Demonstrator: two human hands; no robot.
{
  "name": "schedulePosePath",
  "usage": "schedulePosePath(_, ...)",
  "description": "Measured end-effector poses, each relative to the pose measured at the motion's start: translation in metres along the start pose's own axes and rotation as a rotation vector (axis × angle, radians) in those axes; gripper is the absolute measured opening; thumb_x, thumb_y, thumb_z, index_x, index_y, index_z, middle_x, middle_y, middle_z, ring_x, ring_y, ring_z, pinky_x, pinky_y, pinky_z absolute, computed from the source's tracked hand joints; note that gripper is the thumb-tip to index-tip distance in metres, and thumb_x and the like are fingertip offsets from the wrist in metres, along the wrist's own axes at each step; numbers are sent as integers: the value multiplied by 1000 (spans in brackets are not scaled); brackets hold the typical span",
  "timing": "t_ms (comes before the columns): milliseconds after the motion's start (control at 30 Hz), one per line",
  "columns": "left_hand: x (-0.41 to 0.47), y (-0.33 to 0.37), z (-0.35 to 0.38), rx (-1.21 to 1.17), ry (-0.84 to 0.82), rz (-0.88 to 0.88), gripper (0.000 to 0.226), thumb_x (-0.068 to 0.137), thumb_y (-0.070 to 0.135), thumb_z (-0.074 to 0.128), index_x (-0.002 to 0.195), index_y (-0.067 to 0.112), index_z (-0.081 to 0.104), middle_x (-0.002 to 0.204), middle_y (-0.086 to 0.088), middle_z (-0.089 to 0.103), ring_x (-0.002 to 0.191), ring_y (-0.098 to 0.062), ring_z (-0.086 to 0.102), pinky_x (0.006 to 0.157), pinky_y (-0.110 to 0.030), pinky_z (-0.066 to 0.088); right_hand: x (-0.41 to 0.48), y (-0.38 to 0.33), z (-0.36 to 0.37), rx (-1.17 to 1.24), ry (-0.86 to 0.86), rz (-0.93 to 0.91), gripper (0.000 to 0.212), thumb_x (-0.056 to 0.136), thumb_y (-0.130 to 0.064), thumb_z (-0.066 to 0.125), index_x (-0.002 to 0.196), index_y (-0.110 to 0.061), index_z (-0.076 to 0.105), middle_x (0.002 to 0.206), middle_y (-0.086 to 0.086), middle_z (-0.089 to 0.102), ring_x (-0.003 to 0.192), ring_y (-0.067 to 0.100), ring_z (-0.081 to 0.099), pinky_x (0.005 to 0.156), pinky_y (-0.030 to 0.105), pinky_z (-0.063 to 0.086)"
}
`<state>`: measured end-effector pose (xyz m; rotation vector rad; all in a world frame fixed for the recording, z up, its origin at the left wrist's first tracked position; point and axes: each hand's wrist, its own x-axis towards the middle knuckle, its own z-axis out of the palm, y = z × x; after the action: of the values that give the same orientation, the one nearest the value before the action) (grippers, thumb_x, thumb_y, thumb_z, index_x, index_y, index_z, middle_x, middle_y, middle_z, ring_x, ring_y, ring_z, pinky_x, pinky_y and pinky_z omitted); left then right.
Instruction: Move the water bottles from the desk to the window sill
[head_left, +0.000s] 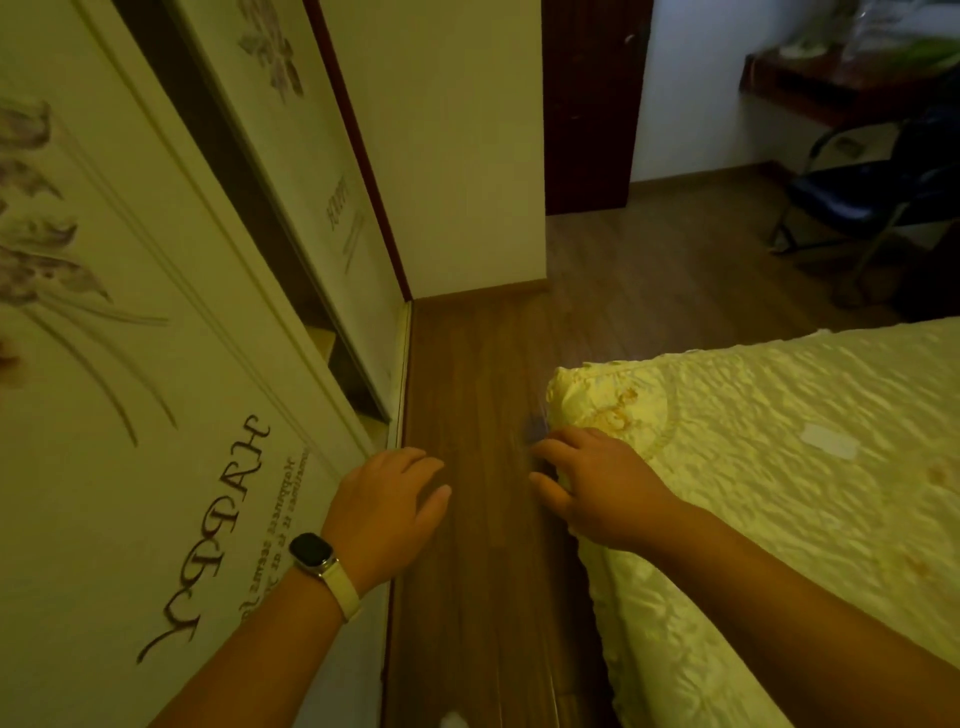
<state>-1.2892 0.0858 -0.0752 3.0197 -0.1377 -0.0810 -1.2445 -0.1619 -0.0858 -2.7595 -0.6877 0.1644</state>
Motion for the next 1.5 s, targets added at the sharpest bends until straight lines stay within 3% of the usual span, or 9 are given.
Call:
schedulePosePath(200, 76, -25, 15, -66, -5, 38, 75, 83, 63, 16, 132, 25, 57, 137, 1, 56, 127, -20, 50, 101, -40, 41, 64, 24, 3, 1, -31, 48, 50, 97, -55, 39, 137, -27, 50, 138, -4, 51, 122, 18, 50, 100, 37, 43)
schedulePosePath(467, 231, -90, 16, -125, -52, 82, 48, 99, 52, 33, 141, 31, 43, 149, 8, 42, 138, -13, 36, 111, -36, 30, 212, 44, -7, -74, -20, 122, 48, 96, -55, 40, 133, -27, 52, 136, -4, 51, 119, 19, 50, 97, 35, 43)
schedulePosePath(800, 404, -162, -33, -131, -41, 175, 45, 100, 49, 36, 141, 31, 44, 149, 7, 42, 138, -13, 36, 111, -38, 31, 373, 53, -37, -72, 31, 176, 50, 97, -52, 42, 140, -27, 49, 142, -4, 49, 126, 18, 49, 103, 37, 42)
schedulePosePath(1100, 530, -164, -42, -192, -66, 215, 46, 100, 48, 37, 141, 29, 45, 149, 6, 42, 139, -15, 35, 112, -39, 33, 478, 116, -49, -45, 7, 225, 52, 97, -58, 38, 140, -30, 47, 141, -7, 49, 126, 14, 47, 102, 35, 42)
schedulePosePath(1300, 643, -153, -39, -153, -88, 199, 46, 101, 48, 35, 143, 30, 42, 152, 7, 38, 141, -14, 31, 112, -39, 28, 569, 184, -63, -53, -20, 206, 54, 97, -59, 37, 140, -28, 47, 142, -4, 48, 125, 16, 48, 102, 38, 43)
schedulePosePath(1500, 764, -127, -48, -122, -84, 222, 47, 100, 50, 35, 142, 31, 42, 150, 8, 41, 139, -13, 34, 113, -38, 32, 652, 258, -106, -47, -34, 207, 55, 97, -59, 37, 143, -29, 43, 145, -4, 46, 129, 18, 45, 103, 36, 37)
